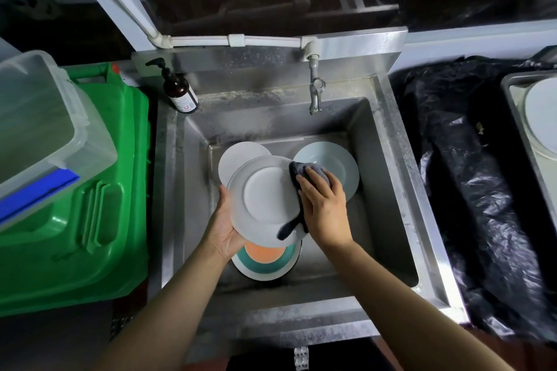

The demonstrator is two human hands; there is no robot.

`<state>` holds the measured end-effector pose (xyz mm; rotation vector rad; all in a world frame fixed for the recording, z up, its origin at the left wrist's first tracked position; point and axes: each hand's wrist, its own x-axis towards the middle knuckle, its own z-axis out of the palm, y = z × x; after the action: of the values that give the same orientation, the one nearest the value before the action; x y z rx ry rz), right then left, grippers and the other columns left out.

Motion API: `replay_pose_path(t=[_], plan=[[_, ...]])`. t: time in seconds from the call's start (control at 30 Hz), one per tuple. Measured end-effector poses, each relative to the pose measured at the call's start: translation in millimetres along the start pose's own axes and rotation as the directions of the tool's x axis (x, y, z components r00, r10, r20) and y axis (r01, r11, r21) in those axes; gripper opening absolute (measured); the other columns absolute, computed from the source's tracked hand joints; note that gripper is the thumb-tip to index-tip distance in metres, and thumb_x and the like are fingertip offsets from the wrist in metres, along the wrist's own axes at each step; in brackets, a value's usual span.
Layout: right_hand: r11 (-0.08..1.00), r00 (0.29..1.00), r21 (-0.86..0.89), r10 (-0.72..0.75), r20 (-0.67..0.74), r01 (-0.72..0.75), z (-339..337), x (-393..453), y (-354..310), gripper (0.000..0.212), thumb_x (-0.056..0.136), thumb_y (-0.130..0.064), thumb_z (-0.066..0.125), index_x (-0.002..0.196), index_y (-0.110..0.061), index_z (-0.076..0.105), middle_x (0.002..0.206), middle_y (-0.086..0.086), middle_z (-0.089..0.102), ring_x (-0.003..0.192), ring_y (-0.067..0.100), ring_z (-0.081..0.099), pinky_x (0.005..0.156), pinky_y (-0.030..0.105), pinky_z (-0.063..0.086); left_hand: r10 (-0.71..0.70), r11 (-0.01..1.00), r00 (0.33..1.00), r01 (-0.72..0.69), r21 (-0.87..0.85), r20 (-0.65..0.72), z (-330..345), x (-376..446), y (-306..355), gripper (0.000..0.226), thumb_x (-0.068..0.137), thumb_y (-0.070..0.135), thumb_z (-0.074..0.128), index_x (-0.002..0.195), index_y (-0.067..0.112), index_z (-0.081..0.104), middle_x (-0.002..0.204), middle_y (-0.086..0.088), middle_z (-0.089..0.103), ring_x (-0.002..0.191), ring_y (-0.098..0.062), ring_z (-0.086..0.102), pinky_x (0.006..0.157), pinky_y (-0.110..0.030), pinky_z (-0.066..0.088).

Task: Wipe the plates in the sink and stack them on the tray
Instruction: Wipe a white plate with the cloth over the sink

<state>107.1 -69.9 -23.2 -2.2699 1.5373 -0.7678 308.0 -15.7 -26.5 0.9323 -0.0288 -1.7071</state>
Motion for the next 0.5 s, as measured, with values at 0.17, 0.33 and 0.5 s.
replay_pose_path(t=[0.17,0.33,0.5], plan=[[0.960,0.960,0.018,-0.278,0.032,0.278,8,-46,-24,0.028,0.097,-0.010,0.059,0.124,-0.007,0.069,0.141,0.009,0.058,0.140,0.034,0.038,0.106,0.052,0.041,-0.043,0.990,0.998,0.048,-0.131,0.039,15,4,-7,0.094,0.095,0.074,0.023,0.145,0.001,0.053,0.148,-0.027,0.051,0.135,-0.038,0.053,0.105,-0.048,0.050],[0.949,0.943,0.043,-0.316,0.103,0.313,13,-49,-28,0.031,0.101,-0.022,0.054,0.129,-0.015,0.067,0.145,0.008,0.054,0.133,0.040,0.046,0.105,0.050,0.044,-0.092,0.993,0.996,0.092,-0.080,0.003,12,0,-13,0.093,0.100,0.073,0.022,0.146,-0.003,0.049,0.150,-0.029,0.047,0.137,-0.038,0.051,0.110,-0.046,0.047],[0.997,0.996,0.013,-0.073,0.048,0.072,9,-17,-5,0.029,0.099,-0.020,0.055,0.121,-0.013,0.071,0.134,0.008,0.062,0.118,0.039,0.055,0.102,0.044,0.047,-0.156,0.988,0.983,0.156,-0.006,-0.099,-9,-11,-10,0.065,0.110,0.051,0.024,0.154,0.005,0.040,0.154,-0.022,0.047,0.143,-0.036,0.044,0.116,-0.050,0.040]])
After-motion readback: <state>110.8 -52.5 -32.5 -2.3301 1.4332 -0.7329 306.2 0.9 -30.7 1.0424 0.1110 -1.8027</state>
